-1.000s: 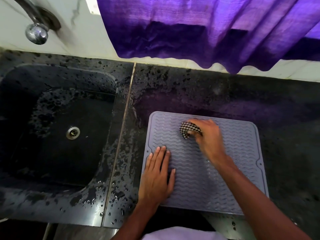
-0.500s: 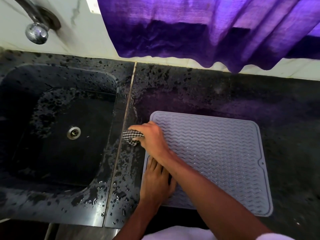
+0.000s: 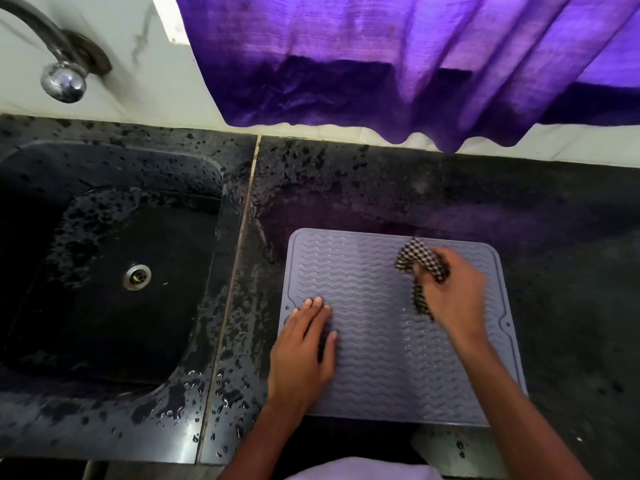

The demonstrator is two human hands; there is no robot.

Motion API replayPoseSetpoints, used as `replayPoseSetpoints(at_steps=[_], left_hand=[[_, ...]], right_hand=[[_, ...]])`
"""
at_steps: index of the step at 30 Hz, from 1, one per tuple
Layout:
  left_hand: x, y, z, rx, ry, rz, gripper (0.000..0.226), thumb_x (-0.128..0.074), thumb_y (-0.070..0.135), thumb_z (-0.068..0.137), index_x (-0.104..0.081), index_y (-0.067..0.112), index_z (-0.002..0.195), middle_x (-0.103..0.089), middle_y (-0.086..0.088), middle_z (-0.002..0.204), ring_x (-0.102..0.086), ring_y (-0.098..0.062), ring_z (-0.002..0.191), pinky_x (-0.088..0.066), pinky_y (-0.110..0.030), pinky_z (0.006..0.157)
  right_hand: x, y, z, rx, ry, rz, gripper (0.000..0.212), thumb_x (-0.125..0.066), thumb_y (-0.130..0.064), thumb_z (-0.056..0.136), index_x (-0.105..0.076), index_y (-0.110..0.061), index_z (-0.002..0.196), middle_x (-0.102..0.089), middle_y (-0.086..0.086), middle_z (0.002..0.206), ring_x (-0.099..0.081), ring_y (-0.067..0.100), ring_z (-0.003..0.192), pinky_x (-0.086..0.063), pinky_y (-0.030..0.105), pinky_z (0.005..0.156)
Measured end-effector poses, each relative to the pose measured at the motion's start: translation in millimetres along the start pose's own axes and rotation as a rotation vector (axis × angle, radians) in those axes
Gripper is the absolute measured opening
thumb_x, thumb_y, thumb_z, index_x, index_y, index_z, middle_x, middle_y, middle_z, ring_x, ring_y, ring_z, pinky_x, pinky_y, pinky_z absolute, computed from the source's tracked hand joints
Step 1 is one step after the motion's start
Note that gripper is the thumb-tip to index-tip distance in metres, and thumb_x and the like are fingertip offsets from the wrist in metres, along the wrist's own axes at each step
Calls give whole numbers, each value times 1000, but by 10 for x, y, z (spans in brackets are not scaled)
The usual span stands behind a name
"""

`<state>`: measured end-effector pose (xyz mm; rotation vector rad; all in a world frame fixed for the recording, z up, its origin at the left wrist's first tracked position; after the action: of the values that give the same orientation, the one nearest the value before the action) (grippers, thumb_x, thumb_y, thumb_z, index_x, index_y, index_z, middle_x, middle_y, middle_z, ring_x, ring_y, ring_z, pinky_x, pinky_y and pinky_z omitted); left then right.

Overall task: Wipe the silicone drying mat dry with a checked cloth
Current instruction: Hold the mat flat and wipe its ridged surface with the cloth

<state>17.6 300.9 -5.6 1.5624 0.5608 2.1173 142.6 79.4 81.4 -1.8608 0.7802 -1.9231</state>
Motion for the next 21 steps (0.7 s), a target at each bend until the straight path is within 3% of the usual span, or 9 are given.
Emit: replayPoseSetpoints(at_steps=[2, 5, 8, 10, 12, 17, 21], left_hand=[[77, -53, 199, -18, 52, 1, 37, -58, 20, 98, -68, 7, 131, -66, -8, 134, -63, -20, 123, -54, -39, 100], [49, -225, 618, -80, 30, 36, 38, -54, 14, 100, -64, 4, 135, -58, -13, 143, -57, -29, 131, -49, -43, 108], [-63, -375, 998, -91, -37, 79, 41, -46, 20, 102, -63, 4, 136, -57, -13, 146, -59, -31, 130, -52, -45, 105], [-102, -398, 1113, -136, -43, 111, 42, -44, 19, 100, -69, 2, 128, -64, -13, 138, -65, -32, 122, -57, -47, 98], [-117, -416, 1131, -191, -20, 121, 41, -44, 16, 98, -71, 1, 124, -68, -14, 132, -67, -31, 119, -55, -43, 102], [-149, -431, 1084, -217, 15, 149, 39, -46, 13, 98, -70, 0, 127, -67, -13, 133, -66, -28, 123, -45, -35, 111], [-176, -436, 1074, -218, 3, 158, 39, -46, 14, 100, -68, 2, 129, -66, -11, 136, -63, -25, 126, -43, -34, 113]], right_hand=[[153, 277, -75, -75, 70, -50, 36, -69, -23, 87, -64, -8, 120, -69, 11, 112, -63, 28, 103, -37, 24, 81], [97, 521, -173, -89, 75, -47, 34, -69, -22, 88, -64, -4, 115, -69, 15, 109, -63, 30, 100, -30, 20, 76], [-168, 576, -230, 0, 9, -63, 31, -73, -9, 82, -66, -8, 112, -69, 10, 107, -62, 30, 99, -39, 28, 85], [-307, 600, -239, 32, -19, -70, 43, -70, 3, 72, -68, -13, 112, -70, 5, 105, -62, 29, 97, -45, 35, 88], [-351, 616, -223, 46, -14, -78, 51, -68, 6, 65, -69, -16, 111, -71, 3, 103, -63, 27, 95, -48, 38, 87], [-393, 447, -223, 180, 10, -82, 57, -70, 15, 53, -73, -12, 103, -73, 5, 100, -62, 28, 91, -33, 21, 82], [-492, 254, -205, 236, -25, -52, 54, -69, 12, 55, -74, -15, 102, -73, 2, 97, -62, 25, 87, -33, 21, 77]])
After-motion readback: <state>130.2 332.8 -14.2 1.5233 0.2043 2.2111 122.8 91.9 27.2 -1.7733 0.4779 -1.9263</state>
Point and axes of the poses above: each hand's wrist, its own z-axis towards the middle knuckle, its own x-axis out of the back of the hand, y = z × x, the point moved 5 cm from there along z, towards the middle knuckle
